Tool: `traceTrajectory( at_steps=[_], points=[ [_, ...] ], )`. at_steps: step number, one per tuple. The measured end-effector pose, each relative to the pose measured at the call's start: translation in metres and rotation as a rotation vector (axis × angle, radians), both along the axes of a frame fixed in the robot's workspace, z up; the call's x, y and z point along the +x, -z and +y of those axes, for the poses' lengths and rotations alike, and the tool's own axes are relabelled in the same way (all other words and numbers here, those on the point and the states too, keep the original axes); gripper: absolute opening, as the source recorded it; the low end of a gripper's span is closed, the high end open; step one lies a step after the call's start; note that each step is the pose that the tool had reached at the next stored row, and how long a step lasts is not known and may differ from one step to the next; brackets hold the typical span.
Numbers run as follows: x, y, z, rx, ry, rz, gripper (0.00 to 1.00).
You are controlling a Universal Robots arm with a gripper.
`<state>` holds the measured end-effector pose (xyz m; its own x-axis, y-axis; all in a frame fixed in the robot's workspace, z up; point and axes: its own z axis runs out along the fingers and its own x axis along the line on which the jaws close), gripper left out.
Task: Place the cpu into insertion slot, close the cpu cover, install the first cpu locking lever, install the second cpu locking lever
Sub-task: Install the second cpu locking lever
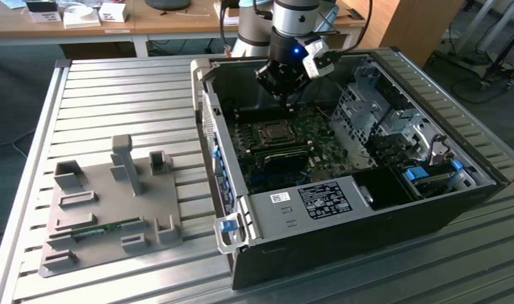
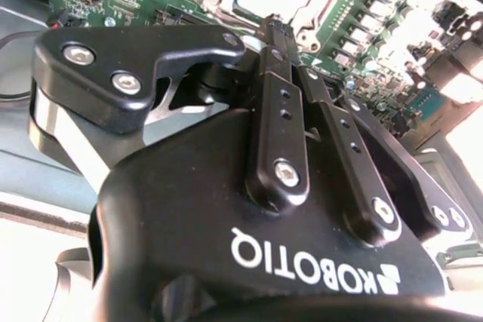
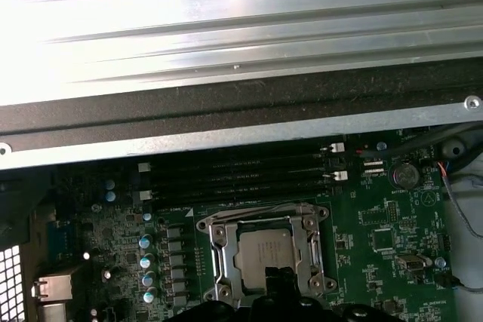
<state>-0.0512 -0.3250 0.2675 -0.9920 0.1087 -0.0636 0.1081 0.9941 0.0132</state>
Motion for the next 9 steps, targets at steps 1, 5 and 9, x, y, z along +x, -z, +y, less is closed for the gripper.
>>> traceTrajectory(
  at_steps=[1, 5, 9],
  points=[
    [0.0000, 0.0000, -0.0001, 0.0000, 0.000, 0.0000, 0.11],
    [0.0000, -0.0001, -0.0020, -0.0001, 0.000, 0.0001, 0.11],
    [0.0001, -0.0001, -0.0052, -0.0001, 0.000, 0.0001, 0.11]
  ],
)
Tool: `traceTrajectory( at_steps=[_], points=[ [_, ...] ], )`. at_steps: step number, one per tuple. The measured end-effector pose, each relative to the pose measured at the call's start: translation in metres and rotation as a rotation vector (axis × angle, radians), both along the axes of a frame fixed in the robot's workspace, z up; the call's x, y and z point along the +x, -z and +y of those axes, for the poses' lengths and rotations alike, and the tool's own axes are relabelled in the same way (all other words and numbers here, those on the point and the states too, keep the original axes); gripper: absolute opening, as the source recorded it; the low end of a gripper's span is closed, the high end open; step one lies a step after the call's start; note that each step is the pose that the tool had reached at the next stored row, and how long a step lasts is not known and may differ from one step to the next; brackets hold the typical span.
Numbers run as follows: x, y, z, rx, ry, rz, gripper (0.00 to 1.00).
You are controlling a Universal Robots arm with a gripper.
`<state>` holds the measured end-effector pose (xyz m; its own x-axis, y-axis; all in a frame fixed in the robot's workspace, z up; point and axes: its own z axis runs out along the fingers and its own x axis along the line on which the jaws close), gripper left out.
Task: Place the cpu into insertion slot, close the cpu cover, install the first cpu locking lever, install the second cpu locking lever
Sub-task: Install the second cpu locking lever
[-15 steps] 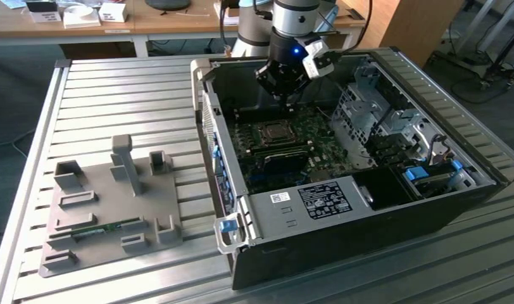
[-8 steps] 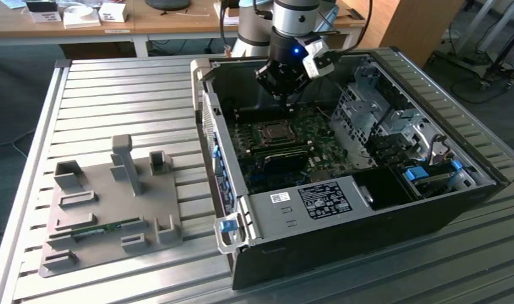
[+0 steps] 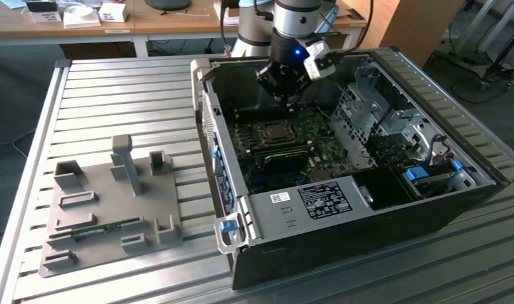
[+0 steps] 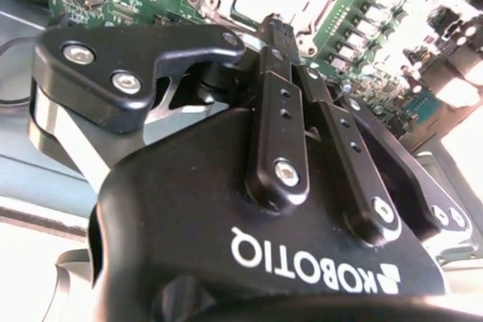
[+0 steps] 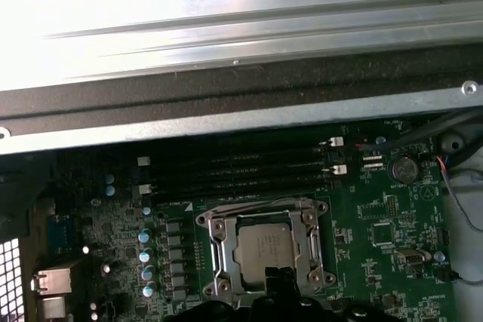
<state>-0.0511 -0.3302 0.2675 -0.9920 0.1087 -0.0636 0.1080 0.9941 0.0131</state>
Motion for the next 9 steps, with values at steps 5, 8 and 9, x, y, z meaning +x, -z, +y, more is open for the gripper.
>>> traceTrajectory(
  at_steps=[5, 8, 9],
  points=[
    [0.0000, 0.0000, -0.0009, 0.0001, 0.000, -0.0001, 0.11],
    [0.0000, 0.0000, -0.0009, 0.0001, 0.000, -0.0001, 0.11],
    [0.0000, 0.0000, -0.0010, 0.0001, 0.000, 0.0000, 0.11]
  ],
)
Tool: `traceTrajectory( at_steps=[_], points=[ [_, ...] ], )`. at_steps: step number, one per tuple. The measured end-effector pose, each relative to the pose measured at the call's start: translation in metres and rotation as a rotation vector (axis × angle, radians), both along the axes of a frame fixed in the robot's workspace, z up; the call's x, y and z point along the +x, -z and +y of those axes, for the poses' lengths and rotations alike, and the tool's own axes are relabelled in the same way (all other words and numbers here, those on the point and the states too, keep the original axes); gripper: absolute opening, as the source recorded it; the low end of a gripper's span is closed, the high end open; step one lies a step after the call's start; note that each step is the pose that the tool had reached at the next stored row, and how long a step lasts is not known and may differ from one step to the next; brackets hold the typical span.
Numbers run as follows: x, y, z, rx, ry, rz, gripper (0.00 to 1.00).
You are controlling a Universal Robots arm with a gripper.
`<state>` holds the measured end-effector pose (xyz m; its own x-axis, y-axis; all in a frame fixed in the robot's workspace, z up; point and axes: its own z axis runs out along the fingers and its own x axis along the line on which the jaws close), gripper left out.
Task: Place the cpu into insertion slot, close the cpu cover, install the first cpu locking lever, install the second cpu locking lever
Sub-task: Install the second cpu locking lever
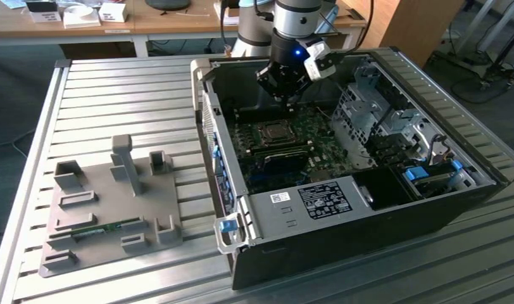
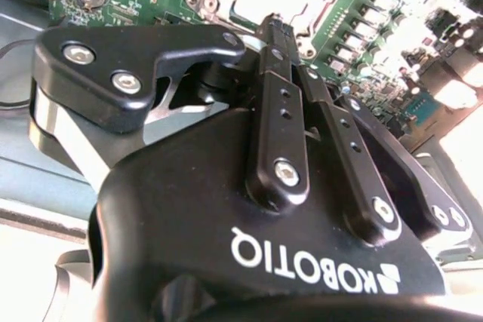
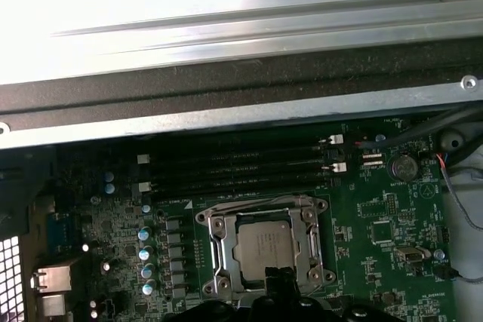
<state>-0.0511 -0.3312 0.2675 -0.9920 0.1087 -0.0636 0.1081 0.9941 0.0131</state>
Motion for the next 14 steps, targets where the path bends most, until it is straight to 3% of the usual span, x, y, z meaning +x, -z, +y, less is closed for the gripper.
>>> traceTrajectory(
  at_steps=[5, 14],
  points=[
    [0.0000, 0.0000, -0.0022, -0.0001, 0.000, 0.0001, 0.11],
    [0.0000, 0.0000, -0.0102, 0.0000, 0.000, 0.0000, 0.11]
  ],
)
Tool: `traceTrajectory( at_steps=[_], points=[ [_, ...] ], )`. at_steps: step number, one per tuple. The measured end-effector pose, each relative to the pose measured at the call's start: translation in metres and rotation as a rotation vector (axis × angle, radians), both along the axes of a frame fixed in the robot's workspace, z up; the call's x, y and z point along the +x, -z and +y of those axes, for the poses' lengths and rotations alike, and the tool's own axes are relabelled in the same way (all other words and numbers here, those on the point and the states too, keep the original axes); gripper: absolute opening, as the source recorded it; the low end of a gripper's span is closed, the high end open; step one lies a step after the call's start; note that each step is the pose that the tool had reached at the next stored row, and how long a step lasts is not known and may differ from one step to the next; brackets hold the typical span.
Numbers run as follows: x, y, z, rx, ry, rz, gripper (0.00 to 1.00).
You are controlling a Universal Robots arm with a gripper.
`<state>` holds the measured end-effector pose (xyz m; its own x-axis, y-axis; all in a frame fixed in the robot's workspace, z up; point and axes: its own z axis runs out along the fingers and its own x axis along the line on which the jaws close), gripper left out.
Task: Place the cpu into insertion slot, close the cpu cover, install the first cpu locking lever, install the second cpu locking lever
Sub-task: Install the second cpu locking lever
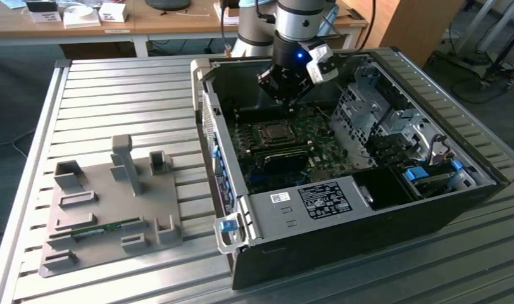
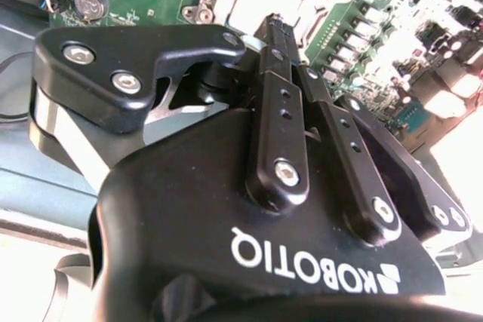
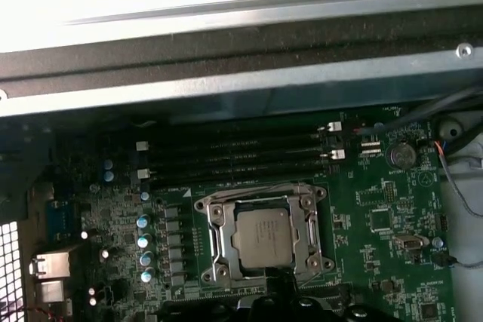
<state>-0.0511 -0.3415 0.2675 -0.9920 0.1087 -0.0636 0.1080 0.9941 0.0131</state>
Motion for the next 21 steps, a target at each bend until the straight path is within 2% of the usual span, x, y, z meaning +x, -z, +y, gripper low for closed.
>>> traceTrajectory(
  at_steps=[17, 21],
  points=[
    [-0.0041, 0.0011, -0.0013, 0.0001, 0.000, -0.0001, 0.11],
    [-0.0046, 0.0018, -0.0029, -0.0001, 0.000, 0.0000, 0.11]
  ],
)
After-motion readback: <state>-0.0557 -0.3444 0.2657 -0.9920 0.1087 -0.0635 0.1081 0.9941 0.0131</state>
